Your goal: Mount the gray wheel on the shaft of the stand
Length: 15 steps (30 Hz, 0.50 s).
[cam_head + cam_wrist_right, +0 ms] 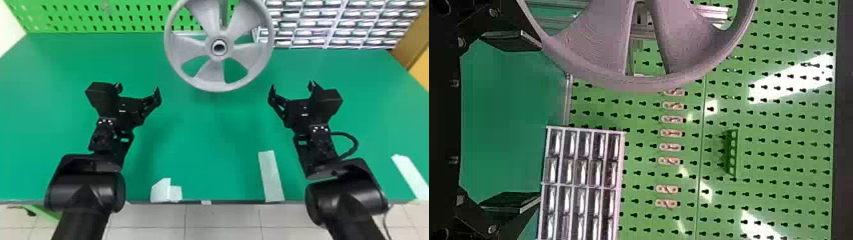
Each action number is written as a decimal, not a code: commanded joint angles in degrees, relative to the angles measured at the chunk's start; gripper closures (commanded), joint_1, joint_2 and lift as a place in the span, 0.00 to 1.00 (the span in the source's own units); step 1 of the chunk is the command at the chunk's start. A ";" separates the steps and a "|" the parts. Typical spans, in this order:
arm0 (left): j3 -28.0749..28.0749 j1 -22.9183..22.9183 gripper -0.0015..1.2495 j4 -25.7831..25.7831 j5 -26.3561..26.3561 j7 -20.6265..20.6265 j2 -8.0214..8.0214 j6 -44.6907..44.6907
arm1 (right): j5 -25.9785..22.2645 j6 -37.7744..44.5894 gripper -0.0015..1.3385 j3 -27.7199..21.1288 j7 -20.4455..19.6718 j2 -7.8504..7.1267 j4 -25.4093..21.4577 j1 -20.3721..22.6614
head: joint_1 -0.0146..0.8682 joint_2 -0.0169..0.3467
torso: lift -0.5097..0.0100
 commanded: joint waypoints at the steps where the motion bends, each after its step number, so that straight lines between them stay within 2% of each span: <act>1: -0.01 0.00 0.10 0.00 0.00 -0.02 0.00 -0.01 | 0.06 -0.01 0.17 0.07 0.00 -0.06 0.00 0.08 | 1.00 0.19 | 0.79; 15: 0.17 0.00 0.10 0.00 -0.09 -0.02 0.00 -0.10 | 0.06 -0.01 0.17 0.25 0.00 -0.15 0.18 0.08 | 1.00 0.19 | 0.79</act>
